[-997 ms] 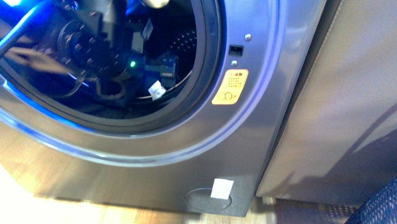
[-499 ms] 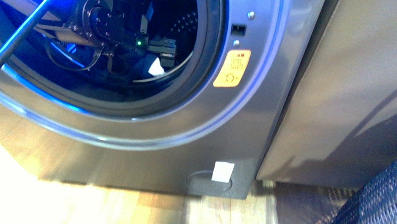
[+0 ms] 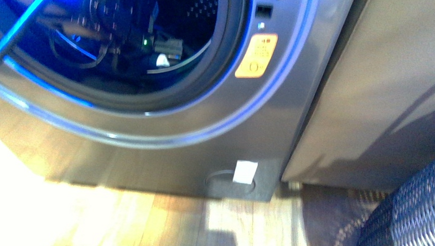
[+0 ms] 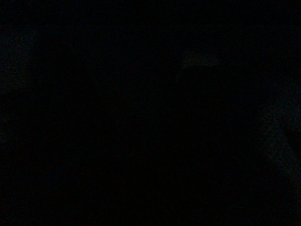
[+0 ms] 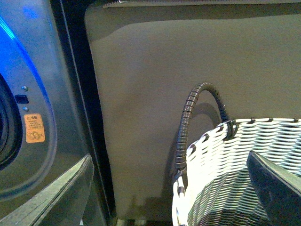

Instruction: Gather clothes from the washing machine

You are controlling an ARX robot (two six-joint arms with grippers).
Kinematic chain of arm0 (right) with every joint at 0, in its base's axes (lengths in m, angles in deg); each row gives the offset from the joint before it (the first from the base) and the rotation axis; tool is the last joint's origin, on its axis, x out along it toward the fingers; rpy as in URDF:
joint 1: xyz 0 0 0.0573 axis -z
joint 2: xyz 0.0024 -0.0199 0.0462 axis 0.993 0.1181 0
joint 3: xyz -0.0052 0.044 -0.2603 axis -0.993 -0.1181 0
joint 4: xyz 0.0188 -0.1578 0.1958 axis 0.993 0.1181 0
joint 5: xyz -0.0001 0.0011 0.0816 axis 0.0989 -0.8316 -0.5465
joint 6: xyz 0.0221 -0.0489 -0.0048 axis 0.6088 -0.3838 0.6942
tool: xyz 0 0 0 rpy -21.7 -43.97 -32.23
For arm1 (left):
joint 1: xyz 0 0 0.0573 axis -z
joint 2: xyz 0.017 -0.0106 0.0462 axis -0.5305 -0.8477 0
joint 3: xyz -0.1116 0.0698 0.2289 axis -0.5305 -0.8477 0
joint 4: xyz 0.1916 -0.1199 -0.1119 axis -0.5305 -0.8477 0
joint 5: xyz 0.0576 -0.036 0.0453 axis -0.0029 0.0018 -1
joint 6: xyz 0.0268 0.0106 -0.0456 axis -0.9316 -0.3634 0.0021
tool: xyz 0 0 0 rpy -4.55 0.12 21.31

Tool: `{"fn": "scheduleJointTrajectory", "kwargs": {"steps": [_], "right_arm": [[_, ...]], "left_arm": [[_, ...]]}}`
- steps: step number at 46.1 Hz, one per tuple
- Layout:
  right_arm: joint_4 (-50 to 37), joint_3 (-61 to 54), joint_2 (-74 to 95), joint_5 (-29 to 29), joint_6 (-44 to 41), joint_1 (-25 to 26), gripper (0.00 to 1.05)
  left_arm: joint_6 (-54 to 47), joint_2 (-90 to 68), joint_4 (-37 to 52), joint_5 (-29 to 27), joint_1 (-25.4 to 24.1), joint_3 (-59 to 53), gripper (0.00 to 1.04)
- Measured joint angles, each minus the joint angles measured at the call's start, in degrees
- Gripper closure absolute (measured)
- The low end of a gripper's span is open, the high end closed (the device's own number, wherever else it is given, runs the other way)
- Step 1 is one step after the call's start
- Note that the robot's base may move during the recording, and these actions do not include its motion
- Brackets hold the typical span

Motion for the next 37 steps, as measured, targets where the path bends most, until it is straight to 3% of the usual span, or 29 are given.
{"fn": "scheduleJointTrajectory", "kwargs": {"steps": [10,23,37], "right_arm": [[0.0,0.0,0.0,0.0,0.0,0.0,0.08],[0.0,0.0,0.0,0.0,0.0,0.0,0.08],[0.0,0.0,0.0,0.0,0.0,0.0,0.08]], "left_arm": [[2.4,-0.7,-3.0,1.9,0.0,1.6,0.07],[2.1,-0.6,-5.7,3.0,0.0,1.7,0.47],[1.6,1.2,-4.0,4.1,0.3,-1.2,0.69]]}}
